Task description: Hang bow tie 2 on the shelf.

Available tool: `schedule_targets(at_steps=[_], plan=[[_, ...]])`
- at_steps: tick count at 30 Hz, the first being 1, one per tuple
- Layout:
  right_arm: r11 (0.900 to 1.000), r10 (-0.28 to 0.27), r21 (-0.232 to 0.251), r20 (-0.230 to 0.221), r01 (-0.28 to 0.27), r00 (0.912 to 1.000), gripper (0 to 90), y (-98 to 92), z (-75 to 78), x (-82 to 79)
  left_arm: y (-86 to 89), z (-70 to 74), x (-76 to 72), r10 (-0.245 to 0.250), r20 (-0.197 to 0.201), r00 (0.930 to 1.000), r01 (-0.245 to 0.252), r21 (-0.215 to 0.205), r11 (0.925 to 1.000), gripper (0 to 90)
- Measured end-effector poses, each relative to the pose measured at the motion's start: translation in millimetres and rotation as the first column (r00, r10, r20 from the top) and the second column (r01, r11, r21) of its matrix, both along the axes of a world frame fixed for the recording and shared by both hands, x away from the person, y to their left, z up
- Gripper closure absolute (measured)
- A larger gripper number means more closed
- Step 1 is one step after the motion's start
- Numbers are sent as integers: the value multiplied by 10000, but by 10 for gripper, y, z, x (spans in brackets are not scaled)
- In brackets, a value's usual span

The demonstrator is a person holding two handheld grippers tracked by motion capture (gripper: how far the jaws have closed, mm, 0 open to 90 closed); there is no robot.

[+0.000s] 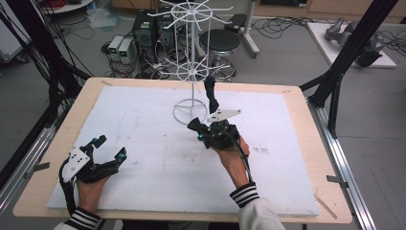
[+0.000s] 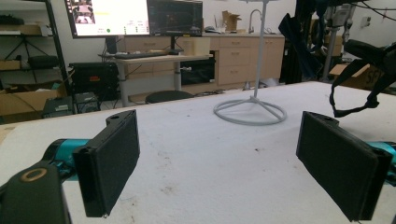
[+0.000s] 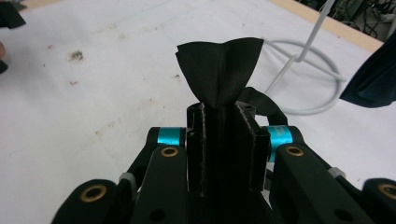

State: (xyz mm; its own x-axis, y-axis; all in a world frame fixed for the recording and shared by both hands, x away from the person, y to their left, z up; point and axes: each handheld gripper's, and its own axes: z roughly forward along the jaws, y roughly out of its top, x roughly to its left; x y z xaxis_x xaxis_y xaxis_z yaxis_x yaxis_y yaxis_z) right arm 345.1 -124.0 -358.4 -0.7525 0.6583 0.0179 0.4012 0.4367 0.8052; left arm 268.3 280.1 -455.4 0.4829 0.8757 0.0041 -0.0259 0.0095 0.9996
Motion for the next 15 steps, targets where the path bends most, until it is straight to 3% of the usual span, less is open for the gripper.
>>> schedule_targets(at_steps=[5, 15], plan=[[9986, -269, 467, 320, 254, 9991, 758, -81, 63, -26, 0, 0, 1, 7, -1, 10000, -7, -2, 10000, 139], [9935, -794, 899, 1009, 704, 9917, 758, -215, 174, -86, 1, 0, 1, 3, -4, 10000, -3, -5, 10000, 139]])
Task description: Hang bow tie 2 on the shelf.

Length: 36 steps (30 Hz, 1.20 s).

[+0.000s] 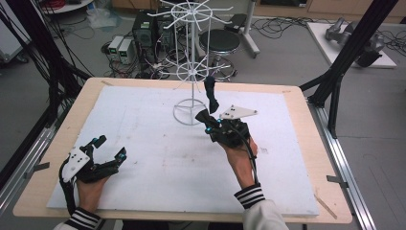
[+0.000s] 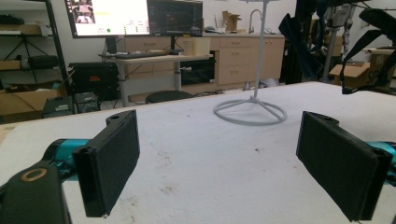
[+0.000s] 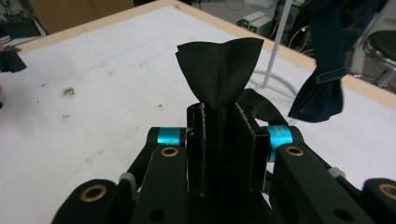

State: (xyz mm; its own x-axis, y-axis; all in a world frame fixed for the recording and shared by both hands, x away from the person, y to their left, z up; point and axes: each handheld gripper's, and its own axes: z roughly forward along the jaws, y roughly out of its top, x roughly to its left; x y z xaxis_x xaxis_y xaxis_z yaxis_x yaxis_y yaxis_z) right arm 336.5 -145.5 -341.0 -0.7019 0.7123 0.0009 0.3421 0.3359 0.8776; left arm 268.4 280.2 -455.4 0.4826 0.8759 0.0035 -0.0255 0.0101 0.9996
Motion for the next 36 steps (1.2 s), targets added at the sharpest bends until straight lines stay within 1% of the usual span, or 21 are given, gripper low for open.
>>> schedule_targets(at_steps=[5, 8, 11, 17, 21, 24, 29, 31, 36], plan=[[9998, -29, 186, 188, 25, 9998, 758, -37, 62, -5, 0, 0, 0, 5, 0, 10000, -5, -1, 10000, 139], [9986, -29, 534, 254, 16, 9997, 758, -68, 90, 0, -1, 0, 0, 4, 3, 10000, -4, 6, 10000, 139], [9975, -98, 709, 313, 76, 9995, 758, -99, 117, 3, 0, 0, 0, 0, 1, 10000, 0, 8, 10000, 139], [9919, -29, 1267, 495, -34, 9988, 758, -147, 175, 12, 0, 0, -1, 2, 1, 10000, -2, 10, 10000, 139], [9903, 90, 1376, 704, -186, 9975, 758, -159, 237, 12, -1, 0, -1, 2, 3, 10000, -2, 2, 10000, 139], [9897, 2, 1424, 828, -121, 9966, 758, -165, 277, 9, -2, 0, -1, -1, 5, 10000, 1, 0, 10000, 139], [9863, -49, 1643, 1052, -125, 9944, 758, -167, 344, 18, 0, 0, -1, 3, 1, 10000, -3, 12, 10000, 139], [9861, -80, 1657, 1178, -117, 9930, 758, -159, 374, 23, -2, 1, -1, -6, 1, 10000, 6, 0, 10000, 139], [9862, -103, 1650, 1316, -116, 9912, 758, -133, 446, 43, -2, 0, -1, -4, 4, 10000, 4, -1, 10000, 139]])
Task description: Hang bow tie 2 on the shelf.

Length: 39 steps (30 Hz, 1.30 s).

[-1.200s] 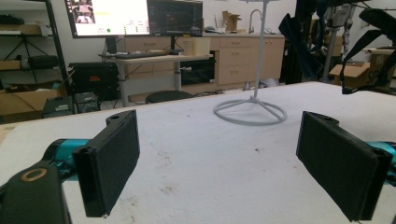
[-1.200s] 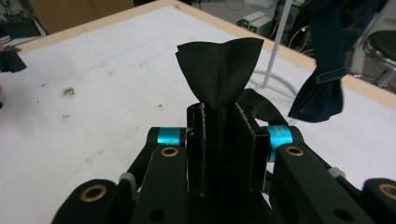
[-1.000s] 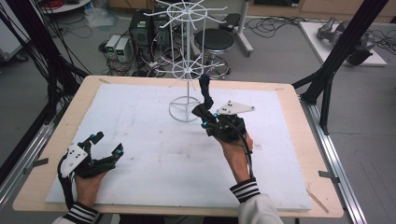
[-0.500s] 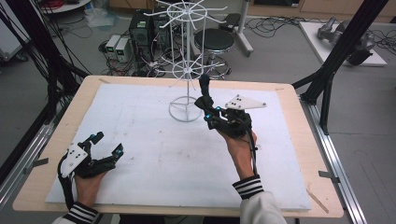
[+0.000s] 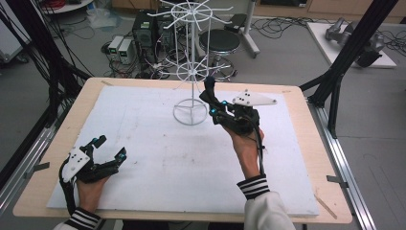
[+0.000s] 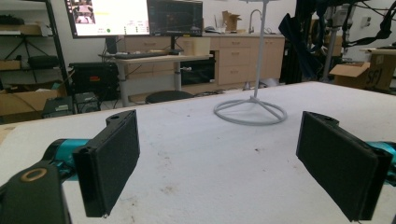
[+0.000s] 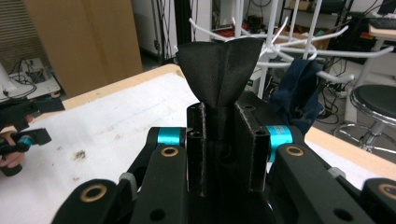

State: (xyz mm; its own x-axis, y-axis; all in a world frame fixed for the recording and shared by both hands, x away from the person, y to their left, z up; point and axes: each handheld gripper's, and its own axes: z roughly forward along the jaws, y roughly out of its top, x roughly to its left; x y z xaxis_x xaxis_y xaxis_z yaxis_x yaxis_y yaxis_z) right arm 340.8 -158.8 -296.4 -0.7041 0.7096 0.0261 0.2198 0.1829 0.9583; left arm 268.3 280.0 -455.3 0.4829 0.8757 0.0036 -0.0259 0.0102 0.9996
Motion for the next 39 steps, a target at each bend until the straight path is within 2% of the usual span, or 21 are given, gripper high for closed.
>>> schedule_targets(at_steps=[21, 31, 39], plan=[[9997, 147, 189, 695, -160, 9975, 758, 174, 287, 85, 2, -1, 2, 9, 8, 10000, -9, -28, 10000, 139], [9990, 237, 350, 814, -266, 9964, 758, 261, 313, 128, 2, -1, 1, 12, 12, 10000, -12, 0, 10000, 139], [9991, 272, 303, 905, -301, 9955, 758, 354, 343, 169, 2, -1, 1, 9, 14, 10000, -9, -6, 10000, 139]])
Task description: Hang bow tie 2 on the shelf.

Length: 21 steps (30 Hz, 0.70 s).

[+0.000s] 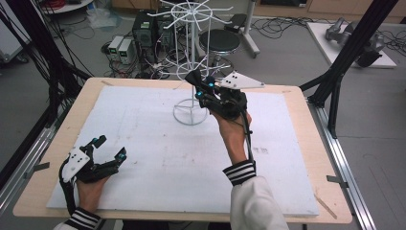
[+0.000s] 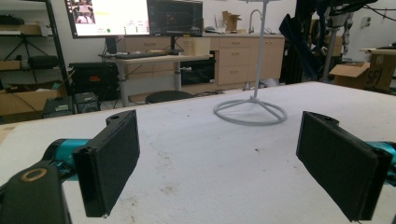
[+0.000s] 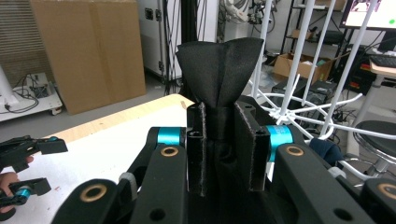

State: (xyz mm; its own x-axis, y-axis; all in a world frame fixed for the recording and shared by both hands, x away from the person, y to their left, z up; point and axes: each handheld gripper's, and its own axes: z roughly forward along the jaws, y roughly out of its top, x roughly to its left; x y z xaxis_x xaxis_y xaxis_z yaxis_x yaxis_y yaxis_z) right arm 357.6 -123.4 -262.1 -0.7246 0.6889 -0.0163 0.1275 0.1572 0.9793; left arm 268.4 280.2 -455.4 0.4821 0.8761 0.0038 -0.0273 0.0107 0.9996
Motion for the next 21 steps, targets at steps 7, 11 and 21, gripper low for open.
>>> schedule_targets(at_steps=[7, 11, 21], plan=[[10000, -48, -42, -45, 47, 10000, 758, 46, -15, 31, 1, 0, 0, -3, 4, 10000, 3, 1, 10000, 139], [10000, -5, 33, -19, 5, 10000, 758, 65, -6, 33, 2, 0, 0, -6, -4, 10000, 6, 14, 10000, 139], [10000, 25, 14, -131, -25, 9999, 758, 137, -43, 70, 2, 0, 0, -6, 1, 10000, 6, -1, 10000, 139]])
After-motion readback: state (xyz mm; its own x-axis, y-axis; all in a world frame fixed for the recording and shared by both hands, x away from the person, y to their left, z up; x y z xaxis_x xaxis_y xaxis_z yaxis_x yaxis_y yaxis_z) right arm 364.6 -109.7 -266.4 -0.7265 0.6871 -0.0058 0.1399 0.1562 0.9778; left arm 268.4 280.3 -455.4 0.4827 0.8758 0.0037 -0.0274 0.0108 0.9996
